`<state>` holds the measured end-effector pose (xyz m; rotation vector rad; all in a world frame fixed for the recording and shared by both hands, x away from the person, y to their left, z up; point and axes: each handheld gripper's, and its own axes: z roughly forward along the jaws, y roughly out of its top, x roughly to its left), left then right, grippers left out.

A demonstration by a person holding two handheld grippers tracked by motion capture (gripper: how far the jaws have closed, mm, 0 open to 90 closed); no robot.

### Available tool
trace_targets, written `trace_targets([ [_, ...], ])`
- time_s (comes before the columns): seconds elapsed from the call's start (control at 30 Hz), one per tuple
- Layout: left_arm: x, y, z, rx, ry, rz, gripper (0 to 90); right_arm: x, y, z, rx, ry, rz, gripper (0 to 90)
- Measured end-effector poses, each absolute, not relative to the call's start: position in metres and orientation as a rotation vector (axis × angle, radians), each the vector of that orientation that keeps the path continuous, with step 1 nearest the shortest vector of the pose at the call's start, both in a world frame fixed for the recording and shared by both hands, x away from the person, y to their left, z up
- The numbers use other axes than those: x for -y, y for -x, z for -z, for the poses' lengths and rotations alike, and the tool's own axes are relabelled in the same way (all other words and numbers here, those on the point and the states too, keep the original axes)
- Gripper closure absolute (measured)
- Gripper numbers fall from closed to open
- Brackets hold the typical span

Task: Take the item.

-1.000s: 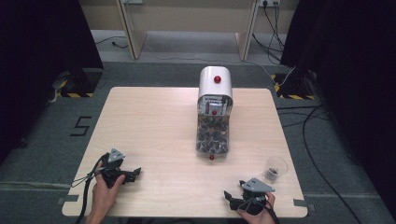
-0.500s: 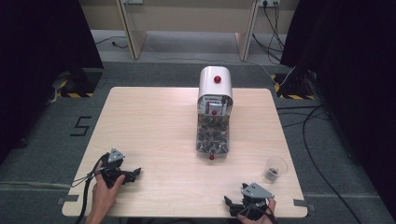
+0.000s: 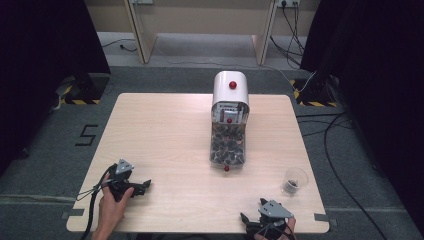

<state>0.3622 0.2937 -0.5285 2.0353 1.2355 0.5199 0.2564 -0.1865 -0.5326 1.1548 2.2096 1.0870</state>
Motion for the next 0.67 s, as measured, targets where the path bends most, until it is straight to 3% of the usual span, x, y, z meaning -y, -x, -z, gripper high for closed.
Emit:
trace_targets([
  [0.67, -0.2937, -0.3622, 0.5285, -1.236, -2.035, -0.52, 0.0, 0.1899, -0.2525, 0.5375, -2.176, -1.128, -1.135, 14.8],
])
